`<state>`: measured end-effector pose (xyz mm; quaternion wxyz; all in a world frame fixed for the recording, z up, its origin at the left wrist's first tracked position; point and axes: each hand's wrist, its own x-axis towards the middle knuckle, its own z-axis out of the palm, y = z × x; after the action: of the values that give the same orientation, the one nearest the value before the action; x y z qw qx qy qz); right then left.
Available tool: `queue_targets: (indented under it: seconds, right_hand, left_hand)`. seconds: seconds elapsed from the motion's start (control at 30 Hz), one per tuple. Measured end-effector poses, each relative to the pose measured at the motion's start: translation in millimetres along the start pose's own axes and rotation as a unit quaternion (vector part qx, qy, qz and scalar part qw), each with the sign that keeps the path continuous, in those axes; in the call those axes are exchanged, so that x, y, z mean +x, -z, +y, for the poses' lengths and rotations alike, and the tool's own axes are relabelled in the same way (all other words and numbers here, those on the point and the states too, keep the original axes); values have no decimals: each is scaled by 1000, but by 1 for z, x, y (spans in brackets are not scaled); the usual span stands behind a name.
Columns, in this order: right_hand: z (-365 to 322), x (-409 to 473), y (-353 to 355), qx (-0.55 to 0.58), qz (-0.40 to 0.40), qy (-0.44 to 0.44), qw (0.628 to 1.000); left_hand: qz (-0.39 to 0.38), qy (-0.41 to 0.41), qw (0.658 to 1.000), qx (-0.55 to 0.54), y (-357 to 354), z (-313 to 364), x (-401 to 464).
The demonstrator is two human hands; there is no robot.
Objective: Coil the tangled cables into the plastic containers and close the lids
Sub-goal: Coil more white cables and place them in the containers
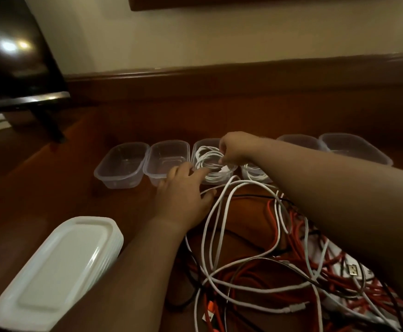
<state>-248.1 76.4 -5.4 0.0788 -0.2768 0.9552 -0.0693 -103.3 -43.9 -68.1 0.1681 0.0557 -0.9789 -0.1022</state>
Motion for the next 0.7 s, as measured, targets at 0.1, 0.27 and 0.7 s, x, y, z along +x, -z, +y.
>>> queue_targets:
  seconds: [0.1,0.27,0.7]
  right_hand:
    - [-3,3,-1,-66,19,-4,998]
    - [-5,2,-3,-39,48,93,994]
    - [-16,3,-3,-180,32,126,975]
  left_hand:
    - [-7,0,1000,5,-1,0,1]
    - [-13,3,1000,17,-1,1,2]
    - [-18,1,1000,11,-1,2,1]
